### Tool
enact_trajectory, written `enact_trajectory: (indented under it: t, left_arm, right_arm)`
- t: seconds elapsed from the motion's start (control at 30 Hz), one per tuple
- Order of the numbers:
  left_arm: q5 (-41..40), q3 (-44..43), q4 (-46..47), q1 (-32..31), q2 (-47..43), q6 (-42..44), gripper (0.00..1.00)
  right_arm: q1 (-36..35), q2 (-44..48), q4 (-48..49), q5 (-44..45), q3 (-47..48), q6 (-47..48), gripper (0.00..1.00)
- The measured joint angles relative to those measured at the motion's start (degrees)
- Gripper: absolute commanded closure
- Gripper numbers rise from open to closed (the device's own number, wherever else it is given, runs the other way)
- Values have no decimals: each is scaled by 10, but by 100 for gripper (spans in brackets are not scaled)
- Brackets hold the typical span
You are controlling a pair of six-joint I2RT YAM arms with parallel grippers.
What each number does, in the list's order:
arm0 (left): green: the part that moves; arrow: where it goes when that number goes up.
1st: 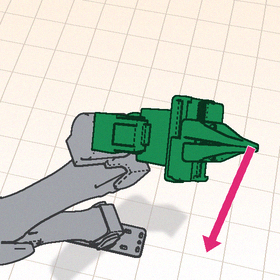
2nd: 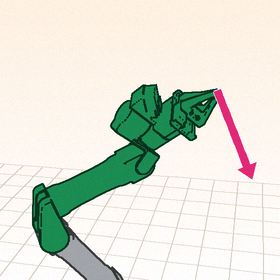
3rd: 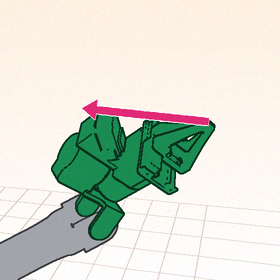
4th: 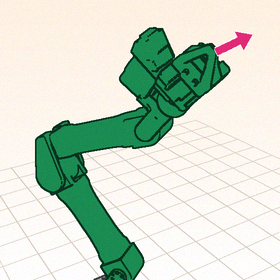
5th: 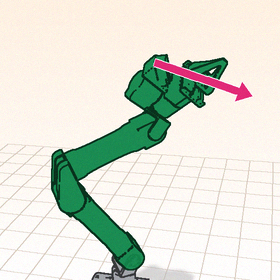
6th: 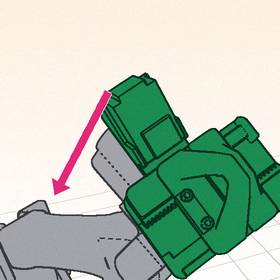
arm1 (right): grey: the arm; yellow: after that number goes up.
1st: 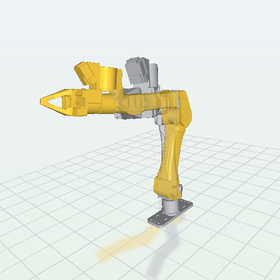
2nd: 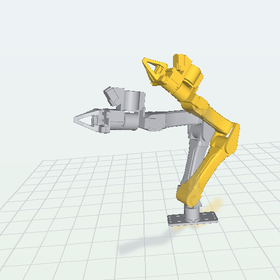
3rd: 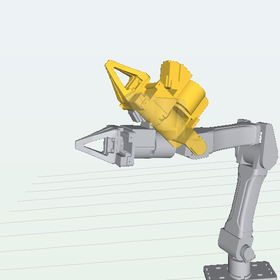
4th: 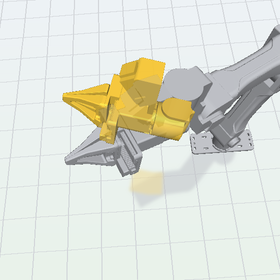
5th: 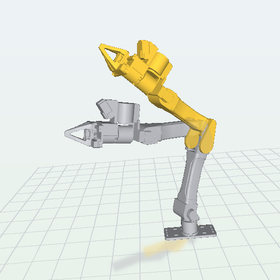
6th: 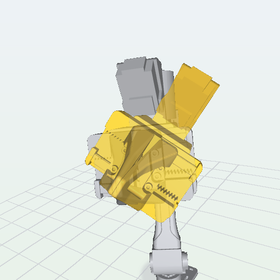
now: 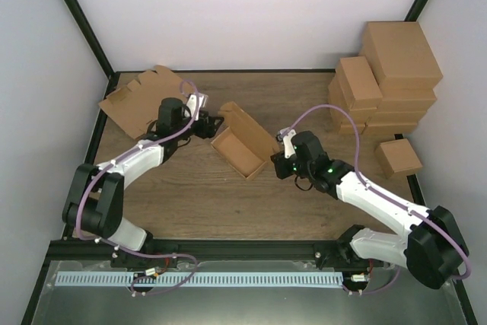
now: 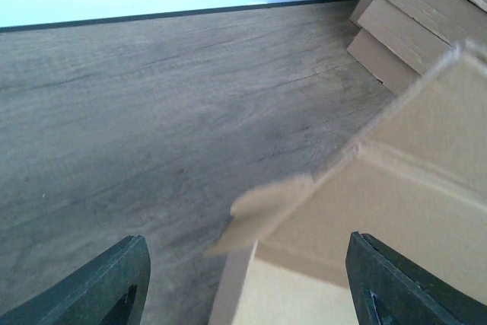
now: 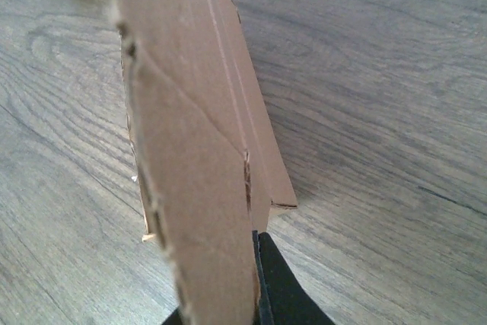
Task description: Fold the paper box
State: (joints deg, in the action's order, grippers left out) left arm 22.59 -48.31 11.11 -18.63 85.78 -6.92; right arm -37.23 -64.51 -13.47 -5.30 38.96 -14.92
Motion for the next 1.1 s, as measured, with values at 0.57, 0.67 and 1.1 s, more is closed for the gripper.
enact_trajectory:
  t: [0.57,0.67,1.1]
  left_arm:
    - [113,-111,-52,3,124,61,49]
    - [118,-110,-53,3,124,69,44]
    - [103,-113,-63,5,125,81,33]
  right_arm:
    - [0,-26,-16,-9,17,5,99]
    - [0,-29,-15,-9,17,5,99]
    - [0,-41,-16,-11,27,6,99]
